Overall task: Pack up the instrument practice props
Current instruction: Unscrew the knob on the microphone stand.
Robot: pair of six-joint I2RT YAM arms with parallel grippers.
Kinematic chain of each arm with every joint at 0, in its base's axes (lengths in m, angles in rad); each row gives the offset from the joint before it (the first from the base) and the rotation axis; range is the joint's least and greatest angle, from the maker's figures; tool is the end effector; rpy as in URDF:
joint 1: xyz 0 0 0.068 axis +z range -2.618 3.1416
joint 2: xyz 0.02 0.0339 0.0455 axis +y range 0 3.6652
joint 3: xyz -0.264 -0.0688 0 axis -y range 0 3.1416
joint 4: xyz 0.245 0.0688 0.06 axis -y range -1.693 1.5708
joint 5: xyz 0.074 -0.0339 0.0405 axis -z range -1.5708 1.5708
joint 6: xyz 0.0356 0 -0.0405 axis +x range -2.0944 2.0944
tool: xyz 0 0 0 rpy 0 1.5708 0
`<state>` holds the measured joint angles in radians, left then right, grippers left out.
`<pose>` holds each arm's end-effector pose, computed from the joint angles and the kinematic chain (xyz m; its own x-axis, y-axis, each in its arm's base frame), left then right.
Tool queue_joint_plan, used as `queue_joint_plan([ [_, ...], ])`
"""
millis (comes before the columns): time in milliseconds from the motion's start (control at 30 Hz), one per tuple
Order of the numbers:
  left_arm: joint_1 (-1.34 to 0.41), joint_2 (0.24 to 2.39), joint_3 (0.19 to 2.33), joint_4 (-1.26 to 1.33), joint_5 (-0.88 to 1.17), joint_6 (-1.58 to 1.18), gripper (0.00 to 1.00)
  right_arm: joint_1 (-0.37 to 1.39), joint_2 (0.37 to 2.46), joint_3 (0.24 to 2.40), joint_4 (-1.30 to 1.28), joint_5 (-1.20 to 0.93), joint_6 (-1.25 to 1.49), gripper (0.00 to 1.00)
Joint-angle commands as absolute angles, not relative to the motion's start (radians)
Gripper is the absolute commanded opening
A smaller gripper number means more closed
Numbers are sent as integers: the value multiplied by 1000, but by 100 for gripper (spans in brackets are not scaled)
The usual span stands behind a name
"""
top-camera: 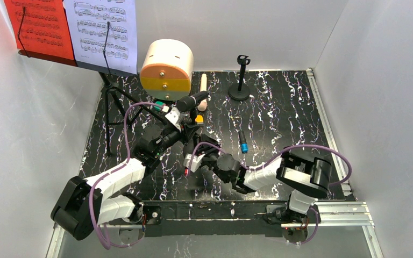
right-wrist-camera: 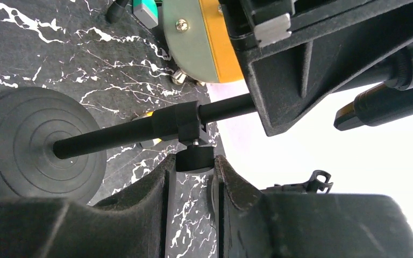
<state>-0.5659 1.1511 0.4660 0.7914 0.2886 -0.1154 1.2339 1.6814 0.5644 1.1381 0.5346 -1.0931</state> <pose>0.2036 -0.1413 0.2575 0.0023 -0.1322 -0.9912 0.7582 0.6465 -0.0845 0.1213 0.2914 0.1842 0.5749 -0.6704 -0.4692 -0.2897 0.3695 -0.8829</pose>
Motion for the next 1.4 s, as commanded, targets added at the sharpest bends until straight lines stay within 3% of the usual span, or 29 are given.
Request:
queue_joint_plan([
  [0, -571, 1165, 472, 684, 281, -144, 0, 1246, 1672, 535, 1115, 551, -1097, 2],
  [167, -571, 1171, 477, 681, 287, -143, 0, 1201, 1511, 594, 750, 386, -786, 36],
  [333, -571, 1168, 478, 676, 286, -140, 0, 1054, 1363, 627, 542, 102, -485, 56],
  [467, -571, 1172, 481, 677, 298, -140, 0, 948, 1319, 648, 485, -147, -358, 64],
  [600, -571, 1178, 483, 676, 304, -140, 0, 868, 1332, 685, 457, -297, -303, 65],
  [1000, -570, 1196, 490, 675, 314, -144, 0, 873, 1388, 780, 433, -274, -449, 58],
  [1267, -571, 1197, 492, 675, 320, -146, 0, 924, 1426, 818, 386, -177, -554, 43],
  [1367, -571, 1197, 492, 675, 322, -147, 0, 952, 1433, 814, 393, -120, -588, 33],
])
